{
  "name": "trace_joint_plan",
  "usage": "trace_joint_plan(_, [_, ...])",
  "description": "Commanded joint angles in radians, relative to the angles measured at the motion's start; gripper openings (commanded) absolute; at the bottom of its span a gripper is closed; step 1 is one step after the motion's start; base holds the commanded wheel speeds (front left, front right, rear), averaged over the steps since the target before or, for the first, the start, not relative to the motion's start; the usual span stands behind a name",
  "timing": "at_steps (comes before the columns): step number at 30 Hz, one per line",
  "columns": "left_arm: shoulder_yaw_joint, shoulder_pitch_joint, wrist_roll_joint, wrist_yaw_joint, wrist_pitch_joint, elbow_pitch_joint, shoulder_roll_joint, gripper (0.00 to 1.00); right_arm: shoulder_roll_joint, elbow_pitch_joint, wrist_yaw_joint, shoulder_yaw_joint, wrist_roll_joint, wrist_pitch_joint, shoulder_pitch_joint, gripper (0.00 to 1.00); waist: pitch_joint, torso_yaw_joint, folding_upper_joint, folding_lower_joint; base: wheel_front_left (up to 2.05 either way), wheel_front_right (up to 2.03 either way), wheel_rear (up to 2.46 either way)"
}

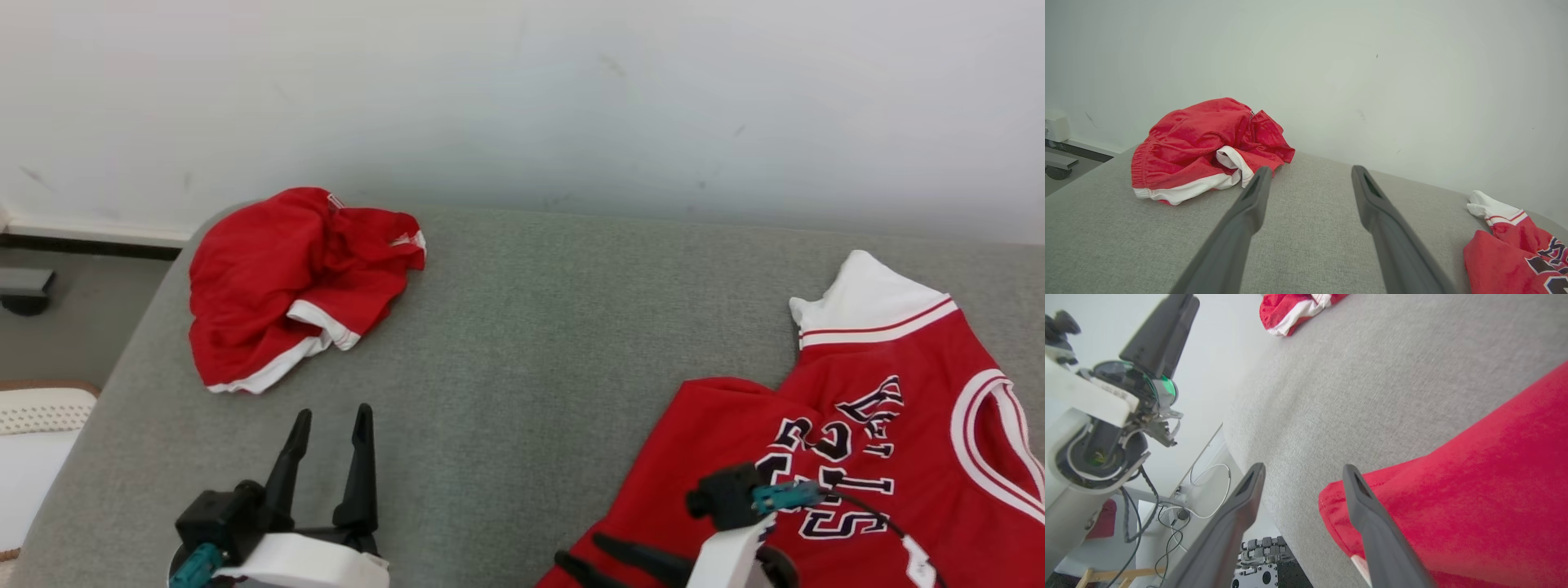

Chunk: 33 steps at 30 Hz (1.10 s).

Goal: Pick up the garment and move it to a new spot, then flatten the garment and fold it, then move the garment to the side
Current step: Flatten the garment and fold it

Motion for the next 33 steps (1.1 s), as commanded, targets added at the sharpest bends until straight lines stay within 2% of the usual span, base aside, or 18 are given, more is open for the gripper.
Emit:
trace_joint_plan(1, [0.003,0.014,0.011,-0.001,0.0,-0.001,0.004,1.0,-0.018,-0.016,-0.002,-0.016,0.014,-0.015,-0.011,1.0,-0.014,-0.021,0.0,0.0,0.0,0.0,0.0])
trace_joint_plan(4, [0.007,0.021,0.011,-0.001,0.0,-0.003,0.004,1.0,-0.077,-0.082,-0.002,-0.077,0.031,-0.069,-0.01,1.0,-0.024,-0.051,0.0,0.0,0.0,0.0,0.0])
trace_joint_plan(8, [0.01,0.026,0.011,0.0,0.0,-0.01,0.004,1.0,-0.143,-0.112,-0.002,-0.188,-0.016,-0.172,0.016,1.0,-0.033,-0.09,0.0,0.0,0.0,0.0,0.0])
trace_joint_plan(13, [0.01,0.034,0.013,-0.003,0.0,-0.013,0.004,1.0,-0.168,-0.096,-0.002,-0.335,-0.111,-0.315,0.075,1.0,-0.04,-0.138,0.0,0.0,0.0,0.0,0.0])
trace_joint_plan(21, [0.008,0.033,0.022,-0.008,0.0,-0.014,0.004,1.0,-0.129,-0.014,-0.002,-0.539,-0.308,-0.495,0.195,1.0,-0.037,-0.209,0.0,0.0,0.0,0.0,0.0])
trace_joint_plan(27, [0.018,0.021,0.029,-0.015,0.0,-0.016,0.004,1.0,-0.075,0.005,-0.002,-0.613,-0.371,-0.518,0.229,1.0,-0.019,-0.239,0.0,0.0,0.0,0.0,0.0])
trace_joint_plan(33, [0.021,0.02,0.029,-0.016,0.0,-0.02,0.004,1.0,-0.049,-0.024,-0.002,-0.652,-0.411,-0.533,0.239,1.0,-0.019,-0.242,0.0,0.0,0.0,0.0,0.0])
